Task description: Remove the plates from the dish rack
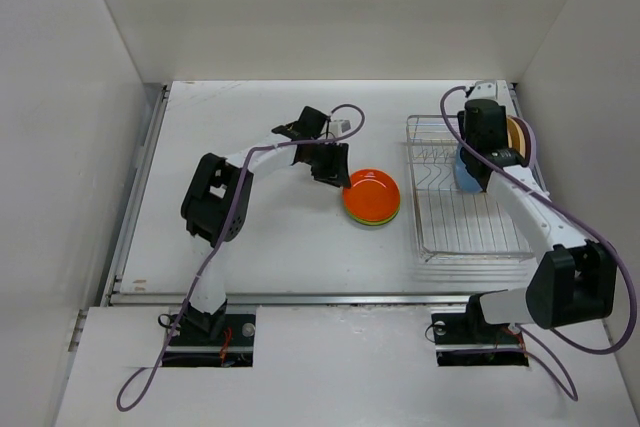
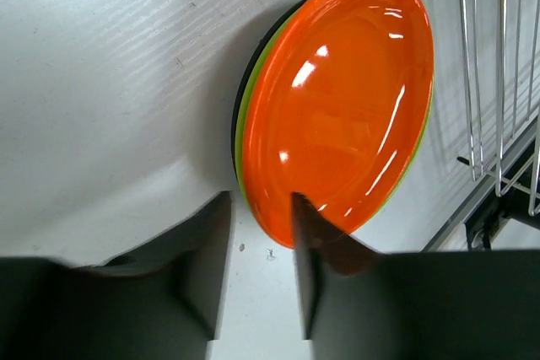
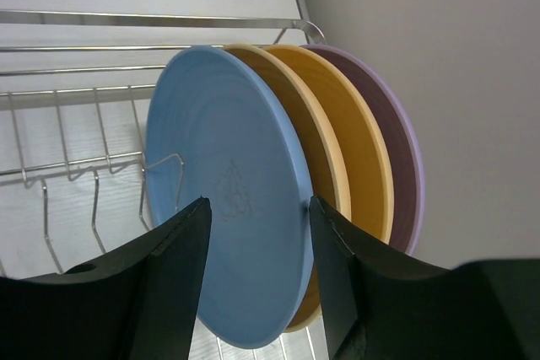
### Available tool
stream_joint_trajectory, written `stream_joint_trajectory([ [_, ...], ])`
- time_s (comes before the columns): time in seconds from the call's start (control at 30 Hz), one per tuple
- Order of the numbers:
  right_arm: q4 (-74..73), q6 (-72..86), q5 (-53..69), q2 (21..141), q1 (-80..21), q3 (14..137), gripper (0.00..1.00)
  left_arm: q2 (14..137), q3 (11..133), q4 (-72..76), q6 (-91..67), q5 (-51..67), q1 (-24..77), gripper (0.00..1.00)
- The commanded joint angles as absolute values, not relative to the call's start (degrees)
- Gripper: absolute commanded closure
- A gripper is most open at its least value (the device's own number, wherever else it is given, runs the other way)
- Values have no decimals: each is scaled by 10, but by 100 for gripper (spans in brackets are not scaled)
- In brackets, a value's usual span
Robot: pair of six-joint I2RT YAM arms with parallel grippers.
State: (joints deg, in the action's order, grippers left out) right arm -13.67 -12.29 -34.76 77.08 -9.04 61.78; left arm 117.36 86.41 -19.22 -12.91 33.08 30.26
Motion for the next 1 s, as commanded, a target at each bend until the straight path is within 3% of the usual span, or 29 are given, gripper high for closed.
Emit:
stream_joint_trajectory([
  [0.0,-122,-136,-393,774,-91,631,44,1165,889,-198,-124,335,302,64],
  [0.17,-122,-142,-398,780,-91,631,46,1159,889,-198,-124,322,302,43],
  [0.27,-122,-142,-403,780,-91,631,54,1147,894,-203,-124,316,302,37],
  [0.3,-122,-142,-403,785,-91,631,61,1141,894,-203,-124,309,302,33],
  [0.4,-122,-142,-403,785,-91,631,78,1129,894,-203,-124,303,302,33],
  [0.63,-116,-147,-418,779,-91,631,100,1123,894,-203,-124,303,302,32],
  [0.97,-67,-178,-462,730,-91,621,100,1123,894,-203,-124,303,302,32],
])
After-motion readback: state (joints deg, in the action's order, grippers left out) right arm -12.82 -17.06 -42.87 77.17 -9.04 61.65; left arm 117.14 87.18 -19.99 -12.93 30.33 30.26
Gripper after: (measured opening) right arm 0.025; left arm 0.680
